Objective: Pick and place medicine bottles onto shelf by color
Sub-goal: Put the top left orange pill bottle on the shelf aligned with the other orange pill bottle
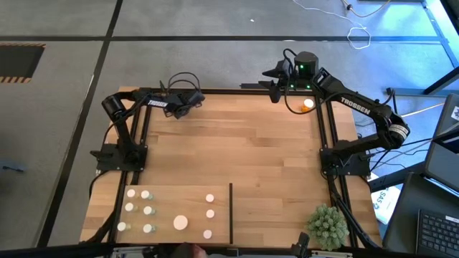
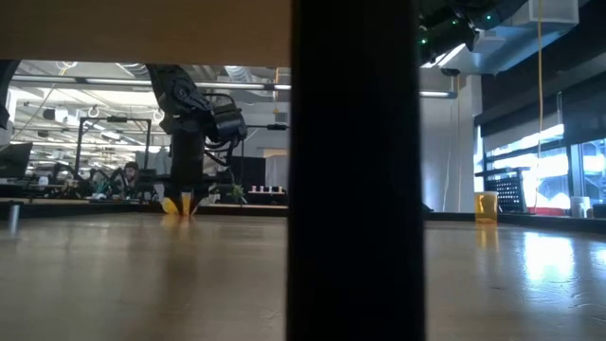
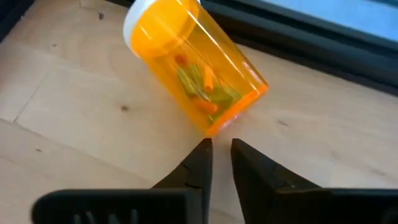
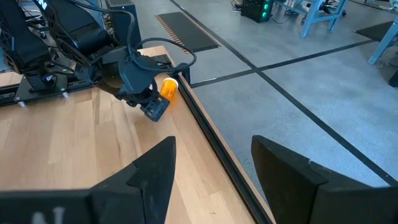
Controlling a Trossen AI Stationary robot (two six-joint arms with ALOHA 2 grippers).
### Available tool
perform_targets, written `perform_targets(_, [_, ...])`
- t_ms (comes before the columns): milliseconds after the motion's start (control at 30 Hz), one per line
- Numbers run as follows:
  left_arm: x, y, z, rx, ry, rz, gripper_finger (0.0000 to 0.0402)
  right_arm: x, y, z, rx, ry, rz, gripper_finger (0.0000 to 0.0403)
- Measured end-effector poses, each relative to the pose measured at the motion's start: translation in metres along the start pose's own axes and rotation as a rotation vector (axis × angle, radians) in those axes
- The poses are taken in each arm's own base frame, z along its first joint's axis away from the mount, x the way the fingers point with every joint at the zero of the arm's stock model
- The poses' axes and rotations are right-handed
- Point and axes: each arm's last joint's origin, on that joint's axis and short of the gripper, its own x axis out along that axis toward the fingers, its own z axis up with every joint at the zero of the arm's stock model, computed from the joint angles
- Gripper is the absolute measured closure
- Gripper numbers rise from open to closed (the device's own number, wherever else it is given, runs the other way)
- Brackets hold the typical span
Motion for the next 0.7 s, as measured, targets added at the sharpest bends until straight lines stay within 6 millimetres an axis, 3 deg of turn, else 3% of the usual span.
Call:
perform_targets(233, [-0.009, -0.006, -0.004, 0.052, 0.049, 0.002, 0.0397, 0.000, 0.000, 0.000, 0.000, 0.000, 0.000, 0.0189])
perform_targets(433, [-0.016, -0.008, -0.010, 0.084, 0.014, 0.005, 0.0397, 0.000, 0.000, 0.000, 0.000, 0.000, 0.000, 0.0189])
perform_targets(700, [-0.046, -0.004, 0.009, 0.116, -0.098, -0.003, 0.0399, 0.000, 0.000, 0.000, 0.000, 0.000, 0.000, 0.0189])
